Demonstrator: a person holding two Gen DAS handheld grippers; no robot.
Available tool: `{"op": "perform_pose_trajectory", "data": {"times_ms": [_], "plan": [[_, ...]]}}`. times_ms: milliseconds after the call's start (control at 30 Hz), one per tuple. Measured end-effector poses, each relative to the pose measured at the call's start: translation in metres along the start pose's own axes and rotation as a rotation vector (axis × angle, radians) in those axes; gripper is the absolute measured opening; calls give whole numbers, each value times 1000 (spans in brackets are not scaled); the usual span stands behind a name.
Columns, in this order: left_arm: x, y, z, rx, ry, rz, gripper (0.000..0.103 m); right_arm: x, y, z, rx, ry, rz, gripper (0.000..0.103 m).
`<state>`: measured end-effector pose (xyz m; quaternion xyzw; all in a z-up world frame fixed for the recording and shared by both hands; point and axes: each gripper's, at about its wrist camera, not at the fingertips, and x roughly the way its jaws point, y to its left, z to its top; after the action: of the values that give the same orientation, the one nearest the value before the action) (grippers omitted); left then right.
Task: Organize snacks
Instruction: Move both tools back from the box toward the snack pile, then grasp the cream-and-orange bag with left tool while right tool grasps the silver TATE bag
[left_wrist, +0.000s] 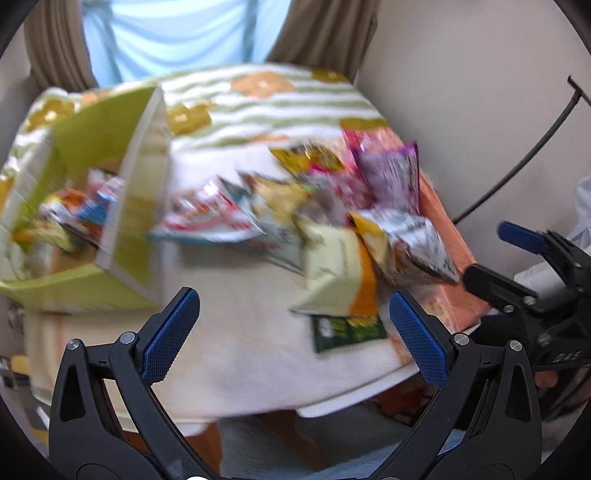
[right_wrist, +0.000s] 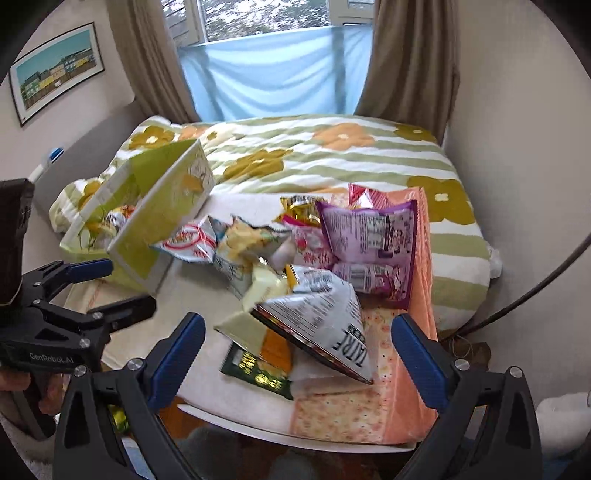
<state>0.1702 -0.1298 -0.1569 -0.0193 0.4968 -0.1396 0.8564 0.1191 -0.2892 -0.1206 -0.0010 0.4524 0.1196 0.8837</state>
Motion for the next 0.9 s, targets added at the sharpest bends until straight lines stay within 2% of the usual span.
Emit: {"op": "perform_pose_trajectory", "data": {"times_ms": [167,300,533,733,867,900], "plan": [[28,-21,-9,11,65,15,102,35,-23,-17,-72,46,38,101],[49,-25,-7,31,87,22,102,51,-38,-21,-35,48,72,101],[77,-21,4,38,93,37,102,82,-39,-25,-108,55,54,97],[92,-20,13,46,115,15,102,92,-43,-17,-162,44,91,82],[99,-24,15,60,128,8,102,95,-42,-12,-171,56,172,53],[100,-25,15,61,129,4,102,95,-42,-11,-170,62,177,52]]}}
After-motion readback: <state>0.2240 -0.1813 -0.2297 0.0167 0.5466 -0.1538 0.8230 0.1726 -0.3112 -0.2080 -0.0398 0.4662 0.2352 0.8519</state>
